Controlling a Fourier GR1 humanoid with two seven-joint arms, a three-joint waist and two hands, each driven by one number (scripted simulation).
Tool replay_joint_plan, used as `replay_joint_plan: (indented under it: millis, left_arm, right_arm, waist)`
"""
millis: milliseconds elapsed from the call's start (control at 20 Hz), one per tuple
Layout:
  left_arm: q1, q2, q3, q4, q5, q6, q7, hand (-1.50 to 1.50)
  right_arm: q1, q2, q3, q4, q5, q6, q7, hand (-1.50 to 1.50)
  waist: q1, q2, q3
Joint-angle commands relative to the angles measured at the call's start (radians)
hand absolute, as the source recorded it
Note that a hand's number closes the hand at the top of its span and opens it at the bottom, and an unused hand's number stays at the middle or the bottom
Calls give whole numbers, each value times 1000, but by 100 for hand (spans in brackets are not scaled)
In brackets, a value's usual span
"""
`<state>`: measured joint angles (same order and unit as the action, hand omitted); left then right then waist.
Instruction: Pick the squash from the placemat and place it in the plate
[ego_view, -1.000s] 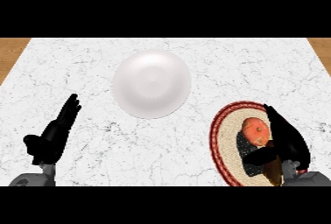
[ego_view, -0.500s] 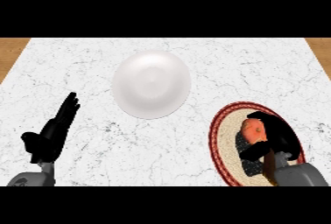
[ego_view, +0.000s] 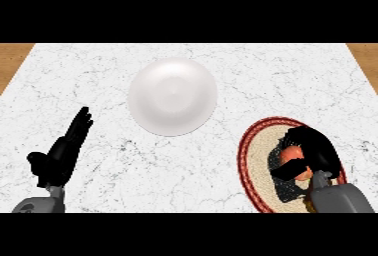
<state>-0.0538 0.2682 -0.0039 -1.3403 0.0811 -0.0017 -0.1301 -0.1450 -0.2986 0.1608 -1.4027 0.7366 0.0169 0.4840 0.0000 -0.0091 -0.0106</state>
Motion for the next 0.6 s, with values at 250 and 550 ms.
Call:
replay_joint_plan:
  millis: [250, 550]
  left_arm:
    - [7, 10, 27, 15, -11, 14, -10, 0]
    - [-26, -11, 21, 14, 0, 4, 21, 0]
  right_arm:
    - [297, 198, 192, -282, 381, -236, 420, 150]
    - [355, 295, 480, -499, 722, -234, 679, 150]
  waist:
    - [-47, -5, 7]
    - [-16, 4, 9]
